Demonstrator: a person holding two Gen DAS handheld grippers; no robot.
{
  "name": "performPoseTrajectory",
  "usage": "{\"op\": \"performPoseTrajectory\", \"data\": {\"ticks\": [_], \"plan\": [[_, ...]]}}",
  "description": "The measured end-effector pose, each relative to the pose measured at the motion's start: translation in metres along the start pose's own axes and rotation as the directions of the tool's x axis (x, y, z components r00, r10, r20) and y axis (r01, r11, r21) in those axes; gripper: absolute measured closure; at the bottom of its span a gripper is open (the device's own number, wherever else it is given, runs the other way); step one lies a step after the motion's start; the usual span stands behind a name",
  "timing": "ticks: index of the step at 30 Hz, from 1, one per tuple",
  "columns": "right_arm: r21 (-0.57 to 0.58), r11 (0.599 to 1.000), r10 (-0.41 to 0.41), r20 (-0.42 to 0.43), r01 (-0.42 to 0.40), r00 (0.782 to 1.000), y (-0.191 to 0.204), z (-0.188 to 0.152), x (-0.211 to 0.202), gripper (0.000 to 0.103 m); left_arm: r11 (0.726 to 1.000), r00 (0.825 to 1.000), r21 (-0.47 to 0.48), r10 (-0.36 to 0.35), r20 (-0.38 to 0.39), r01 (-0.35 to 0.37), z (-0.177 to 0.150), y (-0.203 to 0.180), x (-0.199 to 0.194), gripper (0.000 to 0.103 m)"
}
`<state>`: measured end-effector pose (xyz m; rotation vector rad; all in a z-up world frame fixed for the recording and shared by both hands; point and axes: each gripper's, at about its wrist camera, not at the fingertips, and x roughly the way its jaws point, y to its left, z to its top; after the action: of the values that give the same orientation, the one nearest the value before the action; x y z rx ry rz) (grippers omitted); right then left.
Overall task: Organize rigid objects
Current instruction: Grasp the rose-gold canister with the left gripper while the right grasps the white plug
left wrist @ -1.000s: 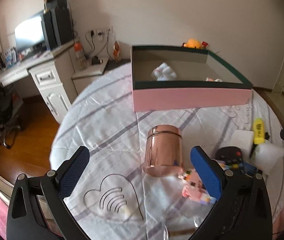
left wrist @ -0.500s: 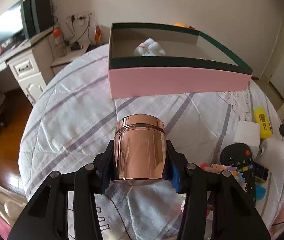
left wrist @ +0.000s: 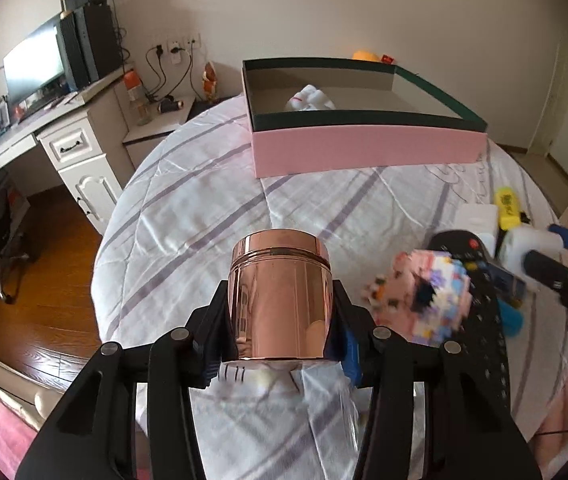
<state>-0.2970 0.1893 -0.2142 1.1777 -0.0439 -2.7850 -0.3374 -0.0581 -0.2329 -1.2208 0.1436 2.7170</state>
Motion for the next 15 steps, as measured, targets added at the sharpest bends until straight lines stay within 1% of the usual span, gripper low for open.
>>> {"op": "performPoseTrajectory", "data": {"ticks": [1, 2, 4, 9, 15], "plan": [[0.016, 1.000, 0.008, -0.010, -0.008, 1.000, 0.000, -0.001, 0.004, 0.013, 1.000, 1.000, 0.006, -0.002, 0.004, 0.002, -0.001, 0.001, -0.004, 0.056], [0.028, 0.999, 0.015, -0.015, -0.015, 1.000, 0.000, -0.003, 0.008, 0.024, 1.000, 1.000, 0.008, -0.002, 0.005, 0.002, -0.002, 0.001, -0.007, 0.056], [0.059, 0.997, 0.056, -0.019, -0.055, 0.998, 0.000, -0.005, 0.013, 0.039, 1.000, 1.000, 0.011, -0.003, 0.013, 0.002, -0.002, 0.001, -0.011, 0.056], [0.038, 0.998, 0.056, -0.016, -0.055, 0.998, 0.002, -0.004, 0.009, 0.039, 1.000, 0.999, 0.015, -0.014, 0.036, 0.014, 0.000, -0.001, -0.023, 0.056], [-0.001, 0.999, 0.033, 0.035, -0.033, 0.999, 0.007, 0.005, -0.013, 0.039, 0.999, 0.996, 0.032, -0.030, 0.079, 0.028, 0.012, -0.011, -0.037, 0.056]]}}
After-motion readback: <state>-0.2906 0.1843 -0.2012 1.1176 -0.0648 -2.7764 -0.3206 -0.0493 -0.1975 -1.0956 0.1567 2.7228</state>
